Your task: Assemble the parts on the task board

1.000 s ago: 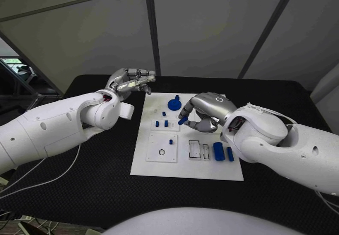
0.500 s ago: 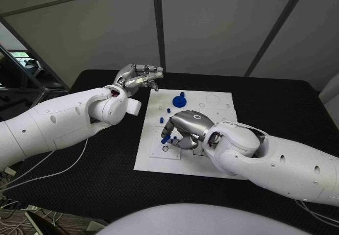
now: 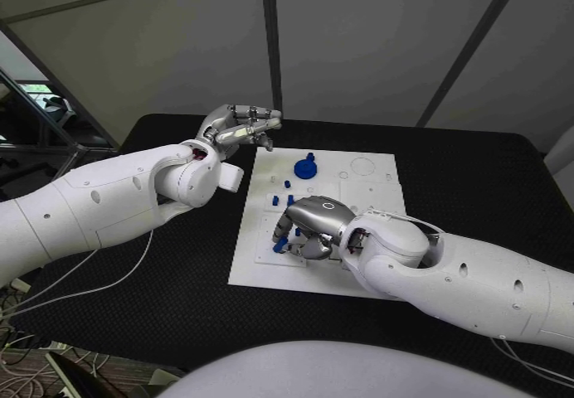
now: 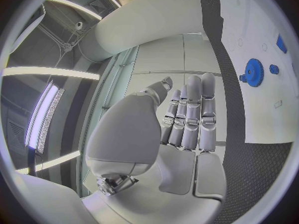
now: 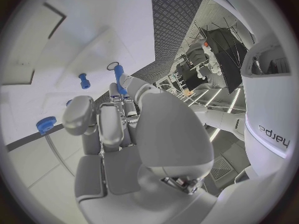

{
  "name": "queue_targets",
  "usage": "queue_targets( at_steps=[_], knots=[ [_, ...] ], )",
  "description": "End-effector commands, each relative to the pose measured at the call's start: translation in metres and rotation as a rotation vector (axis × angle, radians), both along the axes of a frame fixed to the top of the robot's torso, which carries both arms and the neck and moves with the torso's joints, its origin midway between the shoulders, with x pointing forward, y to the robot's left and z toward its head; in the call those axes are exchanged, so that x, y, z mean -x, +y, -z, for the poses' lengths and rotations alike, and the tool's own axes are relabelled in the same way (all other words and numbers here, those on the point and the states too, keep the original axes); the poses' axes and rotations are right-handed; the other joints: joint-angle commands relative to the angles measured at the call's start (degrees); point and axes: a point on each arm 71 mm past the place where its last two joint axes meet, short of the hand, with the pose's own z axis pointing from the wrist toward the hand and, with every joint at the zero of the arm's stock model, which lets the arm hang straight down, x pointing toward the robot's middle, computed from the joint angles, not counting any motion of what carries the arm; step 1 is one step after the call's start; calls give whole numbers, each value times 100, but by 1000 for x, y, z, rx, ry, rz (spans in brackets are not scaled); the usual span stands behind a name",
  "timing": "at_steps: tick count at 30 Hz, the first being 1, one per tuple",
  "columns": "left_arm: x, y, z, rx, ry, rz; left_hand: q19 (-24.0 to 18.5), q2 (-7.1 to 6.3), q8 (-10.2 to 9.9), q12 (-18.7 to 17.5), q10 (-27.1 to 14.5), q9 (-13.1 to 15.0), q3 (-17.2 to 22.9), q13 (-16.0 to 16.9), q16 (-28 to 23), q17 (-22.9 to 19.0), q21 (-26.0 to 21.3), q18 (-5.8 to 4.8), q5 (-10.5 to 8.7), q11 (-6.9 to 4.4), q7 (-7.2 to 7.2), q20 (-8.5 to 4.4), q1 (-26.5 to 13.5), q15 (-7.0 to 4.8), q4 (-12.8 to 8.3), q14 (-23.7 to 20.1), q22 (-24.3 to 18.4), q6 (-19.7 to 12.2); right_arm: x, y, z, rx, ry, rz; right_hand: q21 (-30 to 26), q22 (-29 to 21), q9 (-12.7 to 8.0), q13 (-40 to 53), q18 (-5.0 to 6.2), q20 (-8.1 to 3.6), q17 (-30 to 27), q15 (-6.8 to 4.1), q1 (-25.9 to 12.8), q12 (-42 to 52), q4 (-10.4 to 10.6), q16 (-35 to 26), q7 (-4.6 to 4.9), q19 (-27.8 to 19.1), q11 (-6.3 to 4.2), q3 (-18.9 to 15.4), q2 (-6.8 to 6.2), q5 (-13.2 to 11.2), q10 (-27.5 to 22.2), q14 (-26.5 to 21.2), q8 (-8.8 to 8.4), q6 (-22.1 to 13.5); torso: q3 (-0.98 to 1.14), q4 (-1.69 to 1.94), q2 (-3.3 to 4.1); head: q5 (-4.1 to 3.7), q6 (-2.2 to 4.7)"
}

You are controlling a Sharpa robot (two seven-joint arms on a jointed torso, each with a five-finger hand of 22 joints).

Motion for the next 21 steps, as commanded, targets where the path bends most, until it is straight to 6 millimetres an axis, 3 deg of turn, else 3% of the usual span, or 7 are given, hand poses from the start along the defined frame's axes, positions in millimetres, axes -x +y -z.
queue_targets(
  at_steps=[1,21],
  knots=[
    [0,-2,-1,8,-3,14,0,38,-39,0,-44,-7,-23,-6,-33,-7,-25,-143,21,-1,41,4,-2,6,1,-31,-8,-1,0,1,2,22,4,-14,22,-5,-6,7,-43,0,-10,-31,32,3,-5,30,8,34,-90,19,33,26,145,149,11,13,3,0,3,3,-4],
    [-1,2,-1,5,-1,9,0,40,-41,2,-47,-7,-28,-6,-34,-9,-29,-143,20,1,44,5,-8,7,4,-32,-11,-6,0,-9,3,69,-36,5,20,-10,-6,9,-42,0,-16,-29,28,-9,-15,28,13,30,-86,28,30,33,147,147,8,11,0,-3,-4,34,-45]
  ],
)
